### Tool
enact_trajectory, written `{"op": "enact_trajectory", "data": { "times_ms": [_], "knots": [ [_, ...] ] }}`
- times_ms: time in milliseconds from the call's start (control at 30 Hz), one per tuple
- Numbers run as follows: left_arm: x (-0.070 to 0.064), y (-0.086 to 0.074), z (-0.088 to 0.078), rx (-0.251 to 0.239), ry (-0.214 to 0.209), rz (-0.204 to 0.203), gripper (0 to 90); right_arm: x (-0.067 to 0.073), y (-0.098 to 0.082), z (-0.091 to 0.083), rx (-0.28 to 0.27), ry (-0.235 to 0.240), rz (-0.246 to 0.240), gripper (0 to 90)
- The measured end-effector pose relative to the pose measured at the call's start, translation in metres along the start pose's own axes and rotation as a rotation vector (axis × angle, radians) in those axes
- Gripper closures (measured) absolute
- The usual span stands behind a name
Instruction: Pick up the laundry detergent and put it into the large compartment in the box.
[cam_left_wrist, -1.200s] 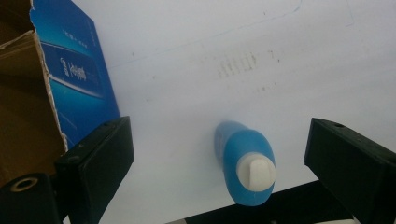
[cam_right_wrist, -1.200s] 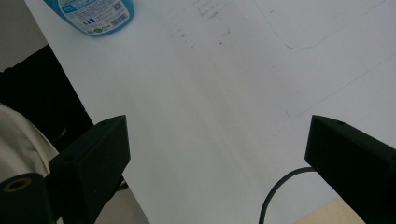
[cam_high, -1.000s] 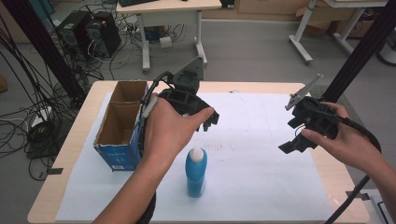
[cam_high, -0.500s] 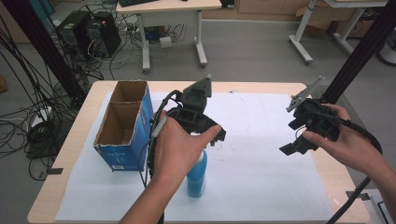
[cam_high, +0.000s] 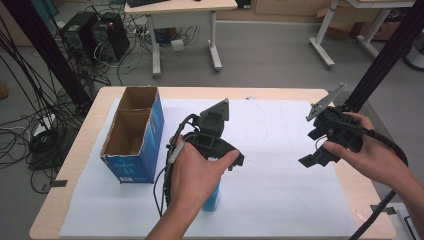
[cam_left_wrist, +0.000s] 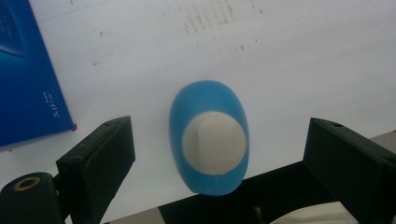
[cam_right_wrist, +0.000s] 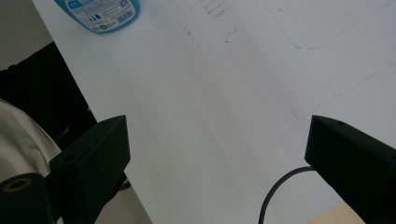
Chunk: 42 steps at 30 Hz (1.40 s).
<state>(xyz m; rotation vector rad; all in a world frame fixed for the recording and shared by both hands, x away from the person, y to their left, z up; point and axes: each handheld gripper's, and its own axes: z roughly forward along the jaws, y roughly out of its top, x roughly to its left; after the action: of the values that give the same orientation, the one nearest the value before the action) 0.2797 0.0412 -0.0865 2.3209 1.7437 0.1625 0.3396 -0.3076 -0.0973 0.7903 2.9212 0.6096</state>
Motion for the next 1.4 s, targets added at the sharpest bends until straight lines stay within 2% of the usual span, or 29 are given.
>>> {"op": "enact_trajectory", "data": {
  "times_ms": [167, 467, 900, 1033, 1100, 1300, 1400],
  "knots": [
    [-0.001, -0.001, 0.006, 0.004, -0.003, -0.006, 9.4, 0.001, 0.001, 0.0, 0.0, 0.002, -0.005, 6.4],
    [0.003, 0.004, 0.023, 0.049, -0.016, -0.022, 10.2, 0.0, 0.002, 0.003, 0.005, 0.006, -0.003, 6.5],
    [0.002, 0.01, 0.037, 0.088, -0.011, -0.024, 14.6, -0.005, 0.002, 0.008, 0.004, 0.016, -0.003, 6.5],
    [0.0, 0.012, 0.041, 0.099, 0.0, -0.021, 19.1, -0.006, 0.001, 0.011, 0.002, 0.019, 0.0, 6.5],
    [-0.001, 0.015, 0.045, 0.116, 0.004, -0.024, 23.5, -0.007, 0.0, 0.012, 0.003, 0.023, 0.004, 6.5],
    [-0.006, 0.015, 0.047, 0.114, 0.035, -0.02, 36.5, -0.009, -0.001, 0.012, -0.003, 0.021, 0.005, 6.5],
    [-0.004, 0.015, 0.047, 0.114, 0.029, -0.019, 36.6, -0.009, 0.0, 0.012, 0.0, 0.023, 0.003, 6.5]
  ]
}}
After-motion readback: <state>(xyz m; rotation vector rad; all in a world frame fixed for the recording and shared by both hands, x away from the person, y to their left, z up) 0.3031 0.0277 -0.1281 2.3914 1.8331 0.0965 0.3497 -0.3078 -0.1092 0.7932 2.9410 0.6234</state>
